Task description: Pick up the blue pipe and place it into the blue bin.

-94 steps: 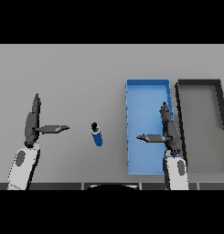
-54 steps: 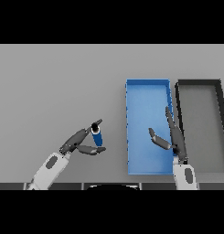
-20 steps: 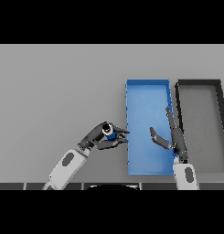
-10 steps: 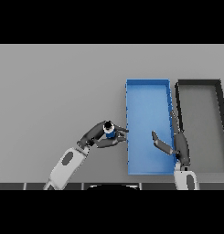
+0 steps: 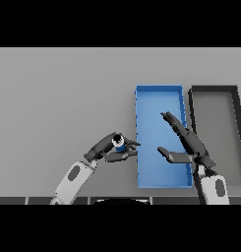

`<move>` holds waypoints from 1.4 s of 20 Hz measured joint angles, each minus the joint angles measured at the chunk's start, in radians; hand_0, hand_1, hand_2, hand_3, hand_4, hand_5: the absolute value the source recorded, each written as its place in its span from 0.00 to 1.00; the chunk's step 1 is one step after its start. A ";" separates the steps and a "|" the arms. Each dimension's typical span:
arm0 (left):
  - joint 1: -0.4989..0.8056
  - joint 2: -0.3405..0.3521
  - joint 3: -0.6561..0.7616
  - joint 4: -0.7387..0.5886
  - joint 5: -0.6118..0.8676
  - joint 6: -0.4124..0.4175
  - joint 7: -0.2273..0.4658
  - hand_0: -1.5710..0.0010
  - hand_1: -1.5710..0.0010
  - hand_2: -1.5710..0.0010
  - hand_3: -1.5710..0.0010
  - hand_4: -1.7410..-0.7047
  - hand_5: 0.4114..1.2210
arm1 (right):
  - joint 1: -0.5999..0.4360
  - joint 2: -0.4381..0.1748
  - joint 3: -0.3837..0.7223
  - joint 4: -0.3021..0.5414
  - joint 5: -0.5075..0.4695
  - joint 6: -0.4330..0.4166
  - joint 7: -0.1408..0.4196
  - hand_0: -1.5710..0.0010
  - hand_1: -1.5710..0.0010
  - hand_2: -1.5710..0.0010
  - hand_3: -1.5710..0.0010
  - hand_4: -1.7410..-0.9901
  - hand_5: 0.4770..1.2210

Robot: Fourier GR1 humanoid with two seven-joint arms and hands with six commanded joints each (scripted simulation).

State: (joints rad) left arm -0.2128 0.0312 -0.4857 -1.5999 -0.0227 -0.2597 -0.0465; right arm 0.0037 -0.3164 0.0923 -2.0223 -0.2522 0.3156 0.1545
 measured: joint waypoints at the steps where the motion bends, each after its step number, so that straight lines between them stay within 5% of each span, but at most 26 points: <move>1: 0.002 0.002 0.006 0.002 -0.009 -0.002 0.000 0.00 0.00 0.00 0.00 0.26 1.00 | -0.042 -0.008 0.023 -0.011 -0.027 0.012 0.053 1.00 0.99 0.93 1.00 0.65 0.11; 5: 0.005 -0.010 0.017 0.001 -0.027 -0.018 0.001 0.00 0.00 0.00 0.00 0.26 1.00 | -0.172 -0.060 0.083 -0.046 -0.047 0.057 0.154 1.00 1.00 0.96 1.00 0.60 0.11; 12: -0.014 -0.038 0.052 0.016 -0.051 -0.044 -0.003 0.00 0.00 0.00 0.00 0.27 1.00 | -0.368 0.009 0.213 0.010 -0.067 0.096 0.270 1.00 1.00 0.97 1.00 0.63 0.10; 22: 0.008 -0.065 0.076 0.014 -0.082 -0.102 -0.002 0.00 0.00 0.00 0.00 0.27 1.00 | -0.575 0.087 0.278 0.162 -0.047 0.155 0.340 0.96 0.93 0.89 0.97 0.72 0.03; 24: 0.000 -0.071 0.093 0.018 -0.089 -0.104 0.038 0.00 0.00 0.00 0.00 0.22 1.00 | -0.619 0.113 0.289 0.210 -0.026 0.166 0.340 0.79 0.77 0.76 0.85 0.62 0.01; 28: 0.020 -0.064 0.091 -0.004 -0.080 -0.117 0.081 0.00 0.00 0.00 0.00 0.09 1.00 | -0.622 0.129 0.297 0.227 -0.040 0.194 0.300 0.35 0.35 0.34 0.44 0.30 0.10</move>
State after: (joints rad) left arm -0.1926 -0.0325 -0.3950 -1.6041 -0.1026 -0.3768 0.0342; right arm -0.6183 -0.1876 0.3889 -1.7951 -0.2919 0.5091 0.4547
